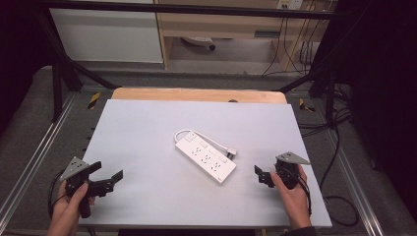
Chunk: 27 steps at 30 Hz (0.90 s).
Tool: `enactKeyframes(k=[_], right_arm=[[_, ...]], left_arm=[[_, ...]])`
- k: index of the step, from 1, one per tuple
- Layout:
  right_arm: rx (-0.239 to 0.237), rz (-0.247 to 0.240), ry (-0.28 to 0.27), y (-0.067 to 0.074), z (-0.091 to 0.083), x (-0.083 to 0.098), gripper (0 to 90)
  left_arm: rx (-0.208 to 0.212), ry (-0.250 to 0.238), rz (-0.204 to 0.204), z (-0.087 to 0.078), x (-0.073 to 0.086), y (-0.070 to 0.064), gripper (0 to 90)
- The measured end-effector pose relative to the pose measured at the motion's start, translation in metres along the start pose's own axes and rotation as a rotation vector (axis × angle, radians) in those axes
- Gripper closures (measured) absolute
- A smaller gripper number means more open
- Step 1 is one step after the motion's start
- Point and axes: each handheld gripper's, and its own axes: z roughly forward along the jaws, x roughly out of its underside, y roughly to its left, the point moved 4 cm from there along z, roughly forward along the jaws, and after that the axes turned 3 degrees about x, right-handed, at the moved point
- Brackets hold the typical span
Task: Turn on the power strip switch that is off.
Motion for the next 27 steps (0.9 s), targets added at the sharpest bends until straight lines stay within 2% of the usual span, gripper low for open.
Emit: enactKeyframes(k=[8,14,19,27], right_arm=[[-0.019,-0.018,-0.004,0.0062,-0.0002,-0.0030,4.3],[-0.022,-0.017,0.010,0.0042,-0.0038,-0.0039,4.8],[-0.041,-0.005,-0.006,0.0048,-0.0059,-0.0074,4.7],[-0.048,-0.025,-0.011,0.0094,-0.0060,-0.0084,4.3]], left_arm=[[-0.002,0.012,-0.013,-0.0016,0.0015,0.0021,5.3],[0.006,0.028,-0.004,-0.0010,0.0025,-0.0004,5.4],[0.009,0.033,-0.006,-0.0008,0.0031,-0.0003,5.4],[0.015,0.039,0.002,-0.0008,0.0035,-0.0023,5.4]])
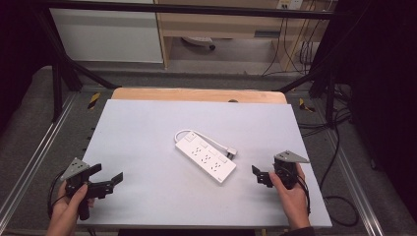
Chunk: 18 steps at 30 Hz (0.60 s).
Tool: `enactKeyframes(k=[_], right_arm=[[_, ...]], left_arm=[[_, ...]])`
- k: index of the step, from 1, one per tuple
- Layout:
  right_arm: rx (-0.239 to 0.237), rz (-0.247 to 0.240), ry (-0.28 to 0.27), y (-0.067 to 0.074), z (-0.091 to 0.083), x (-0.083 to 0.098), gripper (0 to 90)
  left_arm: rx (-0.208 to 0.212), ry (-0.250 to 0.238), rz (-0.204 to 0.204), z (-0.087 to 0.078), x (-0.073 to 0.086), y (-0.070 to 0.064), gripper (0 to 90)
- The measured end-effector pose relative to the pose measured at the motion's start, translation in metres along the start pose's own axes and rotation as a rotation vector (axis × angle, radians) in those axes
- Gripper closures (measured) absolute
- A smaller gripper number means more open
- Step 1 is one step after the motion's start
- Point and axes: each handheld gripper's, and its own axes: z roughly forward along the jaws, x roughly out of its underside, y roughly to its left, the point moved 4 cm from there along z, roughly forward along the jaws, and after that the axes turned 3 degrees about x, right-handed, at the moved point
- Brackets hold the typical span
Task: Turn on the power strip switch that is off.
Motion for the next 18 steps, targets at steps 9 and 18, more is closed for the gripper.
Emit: enactKeyframes(k=[9,18], right_arm=[[0.004,-0.022,-0.032,0.0045,-0.0041,-0.0065,4.9],[-0.028,-0.021,-0.046,0.0093,-0.0074,-0.0102,4.6]], left_arm=[[0.000,0.010,0.003,0.0010,0.0008,0.0005,5.5],[0.007,0.012,0.014,0.0017,0.0006,-0.0024,5.7]])
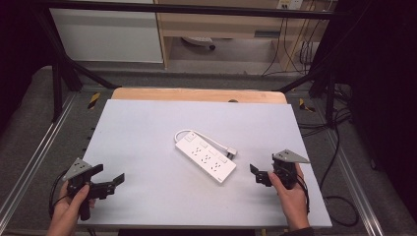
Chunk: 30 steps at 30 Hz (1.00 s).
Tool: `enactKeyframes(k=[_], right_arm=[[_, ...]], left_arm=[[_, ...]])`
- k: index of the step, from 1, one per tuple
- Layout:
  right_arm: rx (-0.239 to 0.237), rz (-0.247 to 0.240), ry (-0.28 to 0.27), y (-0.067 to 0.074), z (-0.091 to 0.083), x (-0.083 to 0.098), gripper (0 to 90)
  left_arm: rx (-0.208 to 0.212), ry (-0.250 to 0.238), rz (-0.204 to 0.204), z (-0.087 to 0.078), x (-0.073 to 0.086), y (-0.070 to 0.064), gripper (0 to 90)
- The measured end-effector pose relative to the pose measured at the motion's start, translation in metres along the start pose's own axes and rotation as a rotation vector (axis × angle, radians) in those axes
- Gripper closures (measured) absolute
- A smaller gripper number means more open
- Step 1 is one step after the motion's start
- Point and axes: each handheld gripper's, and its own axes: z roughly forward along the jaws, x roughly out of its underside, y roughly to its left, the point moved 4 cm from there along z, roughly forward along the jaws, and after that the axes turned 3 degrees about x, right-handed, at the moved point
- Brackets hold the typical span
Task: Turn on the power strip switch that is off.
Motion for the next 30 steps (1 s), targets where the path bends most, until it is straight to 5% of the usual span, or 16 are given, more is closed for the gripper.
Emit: enactKeyframes(k=[15,30], right_arm=[[-0.065,0.000,-0.033,0.016,0.003,-0.019,4.2],[-0.050,0.008,-0.083,0.026,0.020,-0.046,4.7]], left_arm=[[0.004,0.008,0.010,0.002,0.000,-0.001,6.7],[-0.004,0.024,0.016,0.005,0.002,-0.002,6.7]])
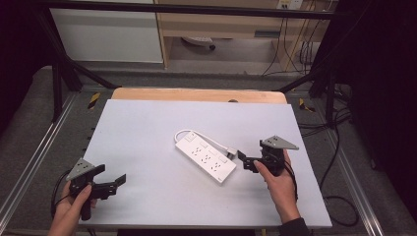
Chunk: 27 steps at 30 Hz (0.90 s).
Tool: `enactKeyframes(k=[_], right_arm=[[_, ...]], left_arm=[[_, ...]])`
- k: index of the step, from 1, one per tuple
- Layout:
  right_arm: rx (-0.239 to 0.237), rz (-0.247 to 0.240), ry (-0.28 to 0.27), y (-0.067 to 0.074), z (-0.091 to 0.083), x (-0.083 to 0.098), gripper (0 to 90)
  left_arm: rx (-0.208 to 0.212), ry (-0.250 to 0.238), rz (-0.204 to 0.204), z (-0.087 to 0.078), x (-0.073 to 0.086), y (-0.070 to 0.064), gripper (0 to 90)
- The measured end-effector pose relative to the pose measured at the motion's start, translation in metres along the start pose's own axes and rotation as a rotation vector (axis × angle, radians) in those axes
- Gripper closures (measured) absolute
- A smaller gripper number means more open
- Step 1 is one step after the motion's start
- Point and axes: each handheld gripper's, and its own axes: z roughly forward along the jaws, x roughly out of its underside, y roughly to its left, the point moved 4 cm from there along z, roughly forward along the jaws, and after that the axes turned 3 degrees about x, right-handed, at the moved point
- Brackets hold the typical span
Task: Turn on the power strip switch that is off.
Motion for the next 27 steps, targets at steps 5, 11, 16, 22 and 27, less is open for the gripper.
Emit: enactKeyframes(k=[5,11,16,22,27], right_arm=[[-0.006,-0.016,-0.003,0.006,0.003,-0.007,6.9],[-0.008,-0.023,-0.021,0.010,0.008,-0.016,7.2],[-0.005,-0.034,-0.016,0.013,0.013,-0.019,5.7],[-0.017,-0.045,-0.010,0.018,0.018,-0.022,7.5],[-0.030,-0.047,-0.027,0.023,0.019,-0.026,14.1]], left_arm=[[-0.004,0.005,-0.002,0.000,0.001,0.001,6.7],[-0.004,0.008,0.004,0.001,0.001,0.000,6.7],[-0.003,0.009,0.002,0.001,0.001,0.000,6.7],[-0.004,0.009,0.002,0.001,0.001,0.000,6.7],[-0.006,0.009,0.003,0.000,0.001,0.000,6.7]])
